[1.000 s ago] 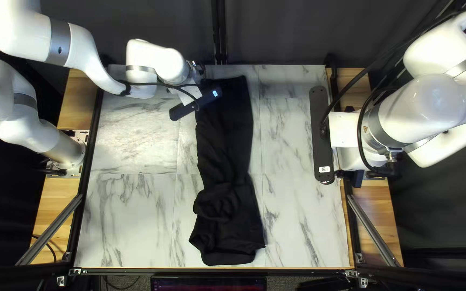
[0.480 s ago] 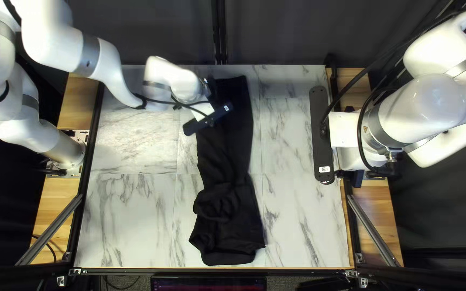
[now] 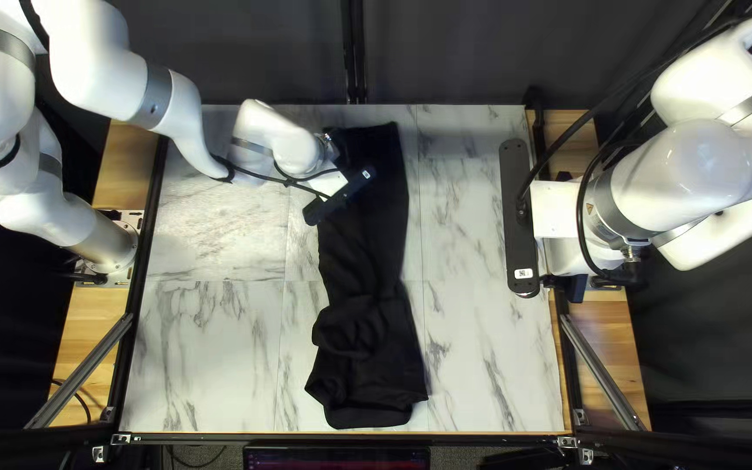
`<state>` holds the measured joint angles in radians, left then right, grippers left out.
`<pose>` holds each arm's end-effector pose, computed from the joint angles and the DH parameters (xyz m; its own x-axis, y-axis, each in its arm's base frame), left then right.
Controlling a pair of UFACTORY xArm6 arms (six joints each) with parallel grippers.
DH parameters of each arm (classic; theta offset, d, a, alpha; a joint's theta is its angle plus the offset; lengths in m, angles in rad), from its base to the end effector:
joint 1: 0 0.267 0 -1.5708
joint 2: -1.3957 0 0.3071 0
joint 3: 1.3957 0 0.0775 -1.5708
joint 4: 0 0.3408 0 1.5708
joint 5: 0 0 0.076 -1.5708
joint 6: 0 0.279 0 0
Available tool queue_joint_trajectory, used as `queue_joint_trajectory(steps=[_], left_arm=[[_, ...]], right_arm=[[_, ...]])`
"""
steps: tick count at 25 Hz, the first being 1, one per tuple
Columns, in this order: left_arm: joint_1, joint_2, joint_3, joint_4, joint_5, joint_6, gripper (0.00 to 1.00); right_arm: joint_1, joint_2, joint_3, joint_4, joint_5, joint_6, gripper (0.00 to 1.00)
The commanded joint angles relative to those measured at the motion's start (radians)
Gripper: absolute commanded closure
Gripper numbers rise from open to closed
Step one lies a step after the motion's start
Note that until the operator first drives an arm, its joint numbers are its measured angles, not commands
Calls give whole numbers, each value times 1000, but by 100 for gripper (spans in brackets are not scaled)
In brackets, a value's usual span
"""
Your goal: Fold t-shirt
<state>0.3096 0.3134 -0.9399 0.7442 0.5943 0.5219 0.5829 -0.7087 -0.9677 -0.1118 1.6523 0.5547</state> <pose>0.4681 0.2160 0.0456 0.6781 -0.6789 -0.2814 -0.7343 -0.6107 -0.2963 0.2321 0.1150 0.3691 0.9966 0.0209 0.0794 0.0144 -0.9966 0.0814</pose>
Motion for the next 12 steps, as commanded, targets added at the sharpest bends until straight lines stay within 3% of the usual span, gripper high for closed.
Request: queue_joint_trajectory(steps=[1,2,12], left_arm=[[14,16,-6,1,-17,2,78],[16,14,-5,-2,-17,4,97],[11,-6,-4,-12,5,20,100]], right_arm=[[0,0,0,0,0,0,0],[0,0,0,0,0,0,0],[0,0,0,0,0,0,0]])
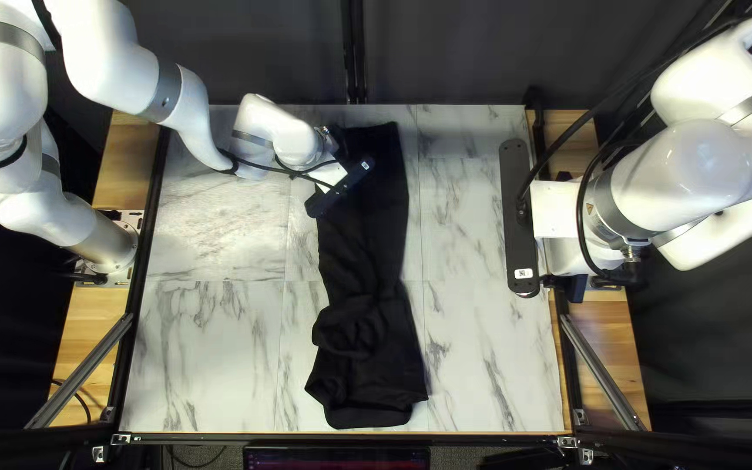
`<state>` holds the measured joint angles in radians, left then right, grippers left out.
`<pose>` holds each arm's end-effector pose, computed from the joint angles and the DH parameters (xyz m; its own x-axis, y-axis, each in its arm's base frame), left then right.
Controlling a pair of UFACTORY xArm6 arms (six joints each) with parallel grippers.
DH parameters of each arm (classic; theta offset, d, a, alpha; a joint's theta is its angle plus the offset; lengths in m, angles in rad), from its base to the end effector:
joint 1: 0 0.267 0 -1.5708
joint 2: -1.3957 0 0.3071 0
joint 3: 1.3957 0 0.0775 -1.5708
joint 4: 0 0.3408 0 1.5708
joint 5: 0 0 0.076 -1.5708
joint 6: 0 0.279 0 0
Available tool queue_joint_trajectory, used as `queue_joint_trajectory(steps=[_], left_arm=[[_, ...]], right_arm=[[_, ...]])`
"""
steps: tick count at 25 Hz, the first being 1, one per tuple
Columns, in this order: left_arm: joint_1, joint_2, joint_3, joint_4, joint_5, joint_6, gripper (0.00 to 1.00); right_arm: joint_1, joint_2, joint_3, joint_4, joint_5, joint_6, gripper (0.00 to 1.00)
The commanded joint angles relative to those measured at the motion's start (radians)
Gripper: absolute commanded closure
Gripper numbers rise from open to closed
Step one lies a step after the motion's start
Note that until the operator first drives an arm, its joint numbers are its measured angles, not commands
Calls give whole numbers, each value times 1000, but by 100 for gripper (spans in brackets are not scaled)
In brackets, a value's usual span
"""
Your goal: Fold t-shirt
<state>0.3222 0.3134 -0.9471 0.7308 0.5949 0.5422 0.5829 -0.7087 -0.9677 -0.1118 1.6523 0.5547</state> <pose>0.4681 0.2220 0.0477 0.6818 -0.6767 -0.2780 -0.7311 -0.6158 -0.2939 0.2321 0.1150 0.3691 0.9966 0.0209 0.0794 0.0144 -0.9966 0.0814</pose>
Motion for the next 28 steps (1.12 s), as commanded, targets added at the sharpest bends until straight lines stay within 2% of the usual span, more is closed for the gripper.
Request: queue_joint_trajectory(steps=[1,8,13,19,28], left_arm=[[-3,-20,13,2,8,0,100],[-58,-225,130,10,107,-10,100],[-109,-340,150,4,222,8,100],[-124,-420,188,18,282,9,100],[-114,-502,282,49,289,-31,100]], right_arm=[[0,0,0,0,0,0,0],[0,0,0,0,0,0,0],[0,0,0,0,0,0,0],[0,0,0,0,0,0,0],[0,0,0,0,0,0,0]])
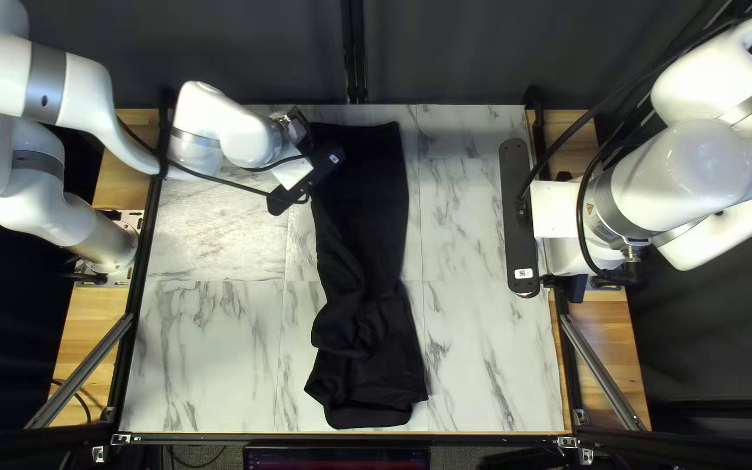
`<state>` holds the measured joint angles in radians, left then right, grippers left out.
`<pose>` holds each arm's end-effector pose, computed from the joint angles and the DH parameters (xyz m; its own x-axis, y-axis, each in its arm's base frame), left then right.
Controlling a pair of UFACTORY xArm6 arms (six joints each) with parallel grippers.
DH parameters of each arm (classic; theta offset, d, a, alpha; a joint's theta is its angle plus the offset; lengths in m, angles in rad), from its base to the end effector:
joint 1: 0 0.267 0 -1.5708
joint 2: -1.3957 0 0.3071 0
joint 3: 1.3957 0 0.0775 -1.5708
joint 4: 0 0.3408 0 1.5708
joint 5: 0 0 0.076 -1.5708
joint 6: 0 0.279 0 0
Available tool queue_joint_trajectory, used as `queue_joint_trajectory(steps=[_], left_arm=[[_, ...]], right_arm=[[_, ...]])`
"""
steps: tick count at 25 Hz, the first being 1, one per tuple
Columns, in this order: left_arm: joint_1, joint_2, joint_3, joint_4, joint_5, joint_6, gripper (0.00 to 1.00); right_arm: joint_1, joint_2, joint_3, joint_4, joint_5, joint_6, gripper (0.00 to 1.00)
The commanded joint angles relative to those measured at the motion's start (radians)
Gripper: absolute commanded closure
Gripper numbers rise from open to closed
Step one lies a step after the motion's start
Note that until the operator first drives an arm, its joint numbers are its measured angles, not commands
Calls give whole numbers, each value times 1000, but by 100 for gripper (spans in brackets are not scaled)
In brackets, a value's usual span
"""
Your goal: Fold t-shirt
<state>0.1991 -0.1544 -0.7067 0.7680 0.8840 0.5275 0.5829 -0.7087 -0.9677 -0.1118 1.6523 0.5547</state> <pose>0.3844 0.1963 0.1658 0.6721 -0.6220 -0.4017 -0.7404 -0.5573 -0.3758 0.2321 0.1150 0.3691 0.9966 0.0209 0.0794 0.0144 -0.9966 0.0814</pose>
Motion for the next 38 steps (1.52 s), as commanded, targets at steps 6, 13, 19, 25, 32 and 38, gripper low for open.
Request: queue_joint_trajectory(steps=[6,13,19,25,32,38], left_arm=[[38,-113,123,29,-2,-32,100],[92,-192,197,55,-22,-32,100],[81,-177,182,58,-20,-48,100],[65,-23,41,45,-33,-37,100],[65,153,-143,5,-44,26,100],[77,311,-299,-41,-56,86,100]], right_arm=[[0,0,0,0,0,0,0],[0,0,0,0,0,0,0],[0,0,0,0,0,0,0],[0,0,0,0,0,0,0],[0,0,0,0,0,0,0],[0,0,0,0,0,0,0]])
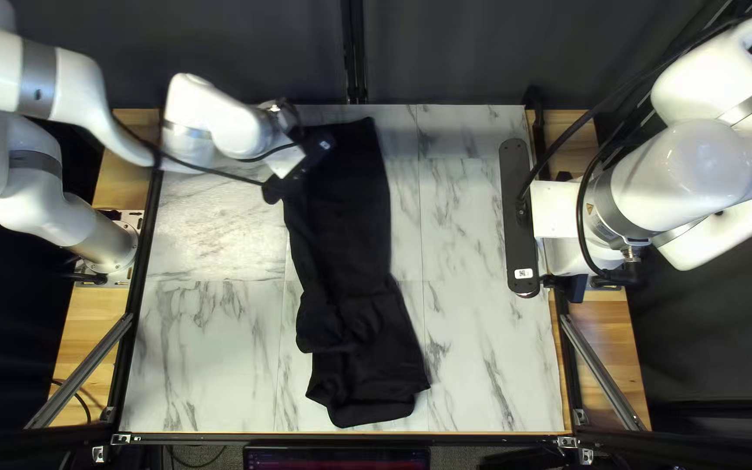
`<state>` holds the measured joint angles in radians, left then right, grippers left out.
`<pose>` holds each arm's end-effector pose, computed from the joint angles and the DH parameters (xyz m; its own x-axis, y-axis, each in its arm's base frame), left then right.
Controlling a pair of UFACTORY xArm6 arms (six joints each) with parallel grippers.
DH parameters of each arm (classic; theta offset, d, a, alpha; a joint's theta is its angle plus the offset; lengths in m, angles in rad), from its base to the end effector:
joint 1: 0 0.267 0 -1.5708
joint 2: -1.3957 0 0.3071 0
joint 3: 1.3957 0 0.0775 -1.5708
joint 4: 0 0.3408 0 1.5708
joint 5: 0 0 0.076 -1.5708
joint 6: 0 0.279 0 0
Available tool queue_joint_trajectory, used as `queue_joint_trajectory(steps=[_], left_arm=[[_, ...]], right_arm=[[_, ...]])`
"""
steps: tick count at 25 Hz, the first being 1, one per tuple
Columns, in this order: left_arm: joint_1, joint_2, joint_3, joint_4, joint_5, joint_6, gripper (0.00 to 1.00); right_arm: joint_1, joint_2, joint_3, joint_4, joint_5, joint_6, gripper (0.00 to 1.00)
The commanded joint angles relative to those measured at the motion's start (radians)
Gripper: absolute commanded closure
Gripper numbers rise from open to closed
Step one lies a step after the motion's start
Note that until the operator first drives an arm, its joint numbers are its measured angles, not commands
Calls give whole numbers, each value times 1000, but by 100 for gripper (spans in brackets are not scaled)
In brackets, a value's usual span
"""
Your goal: Fold t-shirt
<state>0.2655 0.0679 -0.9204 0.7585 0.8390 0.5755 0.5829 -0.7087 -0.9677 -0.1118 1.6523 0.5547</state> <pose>0.4441 0.2325 0.1536 0.6790 -0.6244 -0.3862 -0.7341 -0.5715 -0.3667 0.2321 0.1150 0.3691 0.9966 0.0209 0.0794 0.0144 -0.9966 0.0814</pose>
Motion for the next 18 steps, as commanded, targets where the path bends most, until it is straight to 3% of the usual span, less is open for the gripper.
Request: queue_joint_trajectory(steps=[1,7,12,16,18], left_arm=[[15,106,-101,-36,-15,45,100],[38,236,-221,-89,-26,103,98],[45,282,-268,-119,-21,132,98],[47,226,-201,-107,-28,117,99],[47,164,-124,-87,-33,87,98]], right_arm=[[0,0,0,0,0,0,0],[0,0,0,0,0,0,0],[0,0,0,0,0,0,0],[0,0,0,0,0,0,0],[0,0,0,0,0,0,0]])
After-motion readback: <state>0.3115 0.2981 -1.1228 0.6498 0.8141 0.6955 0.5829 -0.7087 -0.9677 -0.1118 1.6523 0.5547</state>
